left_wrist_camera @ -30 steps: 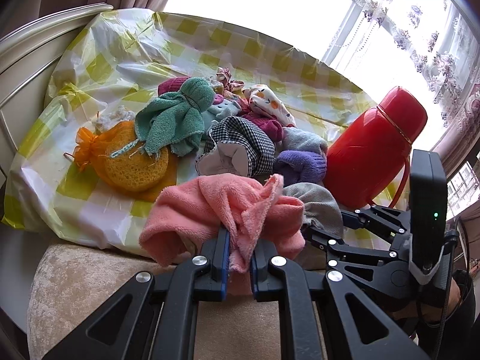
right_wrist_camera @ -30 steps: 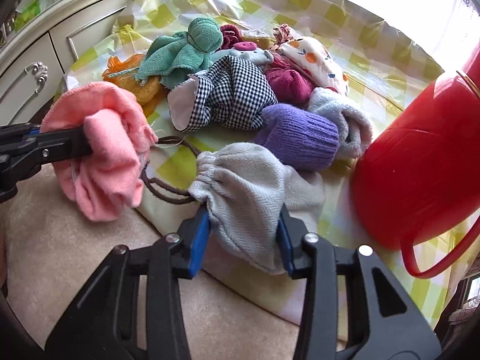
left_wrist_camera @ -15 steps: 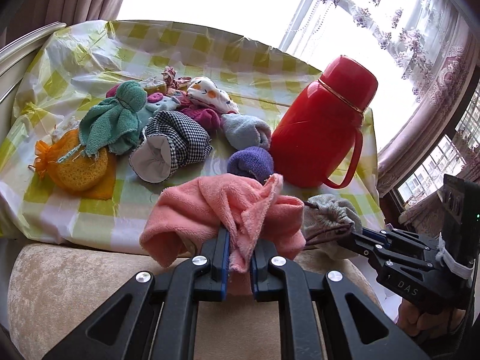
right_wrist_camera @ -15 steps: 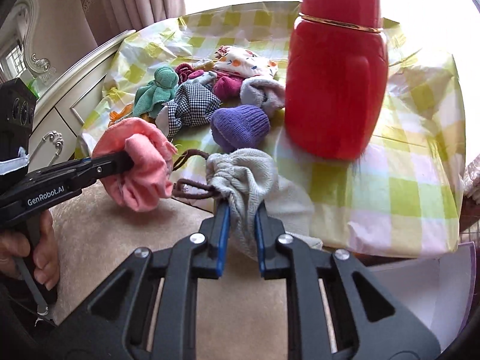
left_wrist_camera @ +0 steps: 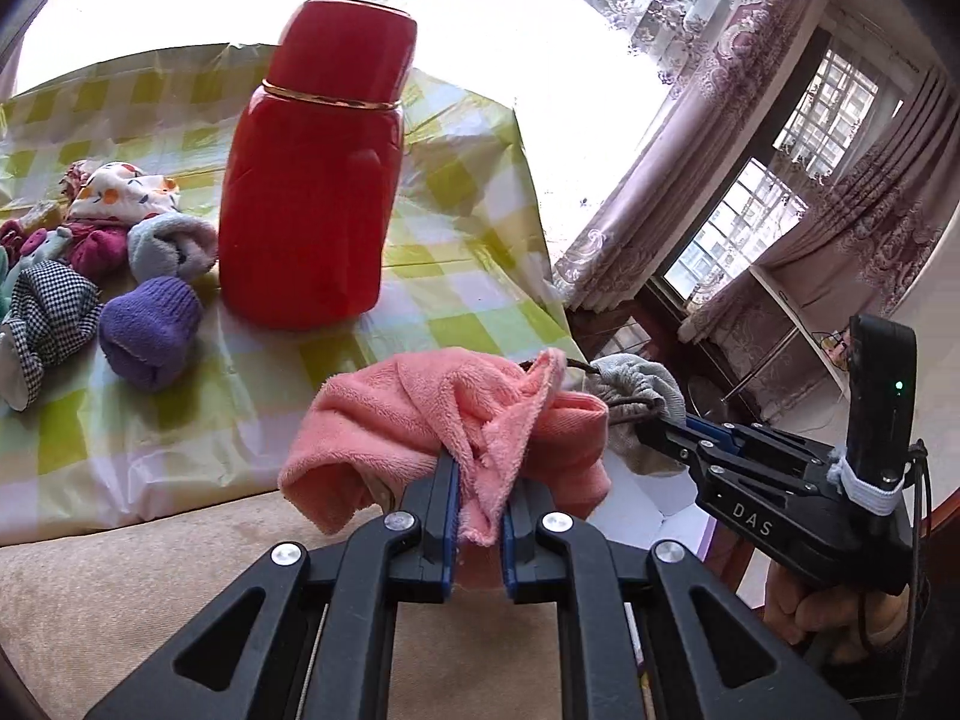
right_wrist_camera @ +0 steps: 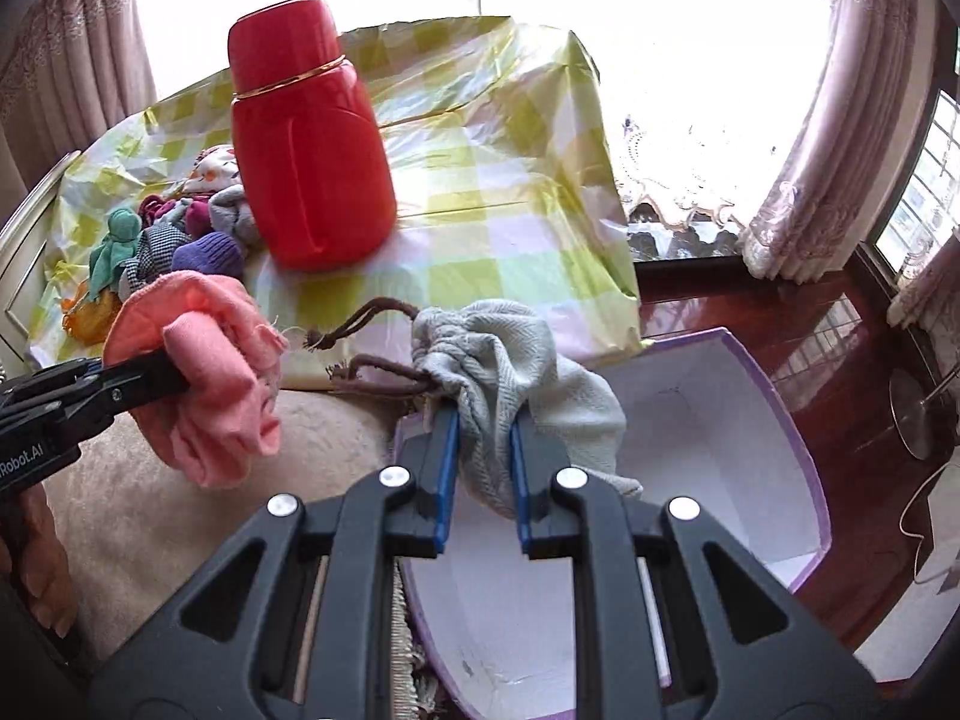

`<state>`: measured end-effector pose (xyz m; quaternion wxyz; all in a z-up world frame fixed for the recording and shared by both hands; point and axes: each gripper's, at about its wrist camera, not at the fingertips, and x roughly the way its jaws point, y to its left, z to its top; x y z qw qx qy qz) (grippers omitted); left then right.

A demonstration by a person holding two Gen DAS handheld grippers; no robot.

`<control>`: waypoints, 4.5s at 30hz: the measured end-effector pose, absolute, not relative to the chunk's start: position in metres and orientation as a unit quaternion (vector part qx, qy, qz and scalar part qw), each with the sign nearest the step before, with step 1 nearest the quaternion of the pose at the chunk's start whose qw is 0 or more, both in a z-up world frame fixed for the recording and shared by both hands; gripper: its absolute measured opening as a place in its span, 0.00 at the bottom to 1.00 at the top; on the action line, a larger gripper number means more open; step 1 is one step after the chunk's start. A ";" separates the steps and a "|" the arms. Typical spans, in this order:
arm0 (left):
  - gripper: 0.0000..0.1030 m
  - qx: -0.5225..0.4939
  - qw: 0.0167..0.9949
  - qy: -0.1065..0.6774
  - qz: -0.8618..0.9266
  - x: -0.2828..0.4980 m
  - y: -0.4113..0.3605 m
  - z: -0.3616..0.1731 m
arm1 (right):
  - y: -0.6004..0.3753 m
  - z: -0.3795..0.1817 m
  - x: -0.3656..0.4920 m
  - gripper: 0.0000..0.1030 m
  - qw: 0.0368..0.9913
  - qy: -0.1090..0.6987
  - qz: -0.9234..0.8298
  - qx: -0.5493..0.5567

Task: Organize soft objects
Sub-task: 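Carry both bags over the white box and open both tools to drop them, then move both open tools back over the pile of soft items, then grasp the green terry towel with the left tool while the right tool grasps the purple knit sock, then carry the towel and sock over the white box and release both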

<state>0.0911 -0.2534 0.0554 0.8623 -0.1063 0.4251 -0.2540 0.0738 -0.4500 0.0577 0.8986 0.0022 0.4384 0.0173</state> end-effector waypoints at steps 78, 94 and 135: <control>0.51 -0.019 0.881 0.454 0.132 0.258 0.048 -0.007 | -0.167 -0.009 0.240 0.79 0.869 0.486 0.090 -0.011; 0.39 -0.002 0.893 0.417 0.170 0.216 0.037 0.021 | -0.165 0.000 0.225 0.55 0.876 0.464 0.128 -0.004; 0.39 0.027 0.906 0.418 0.052 0.112 -0.125 0.055 | -0.314 0.038 0.125 0.55 0.891 0.445 0.070 0.051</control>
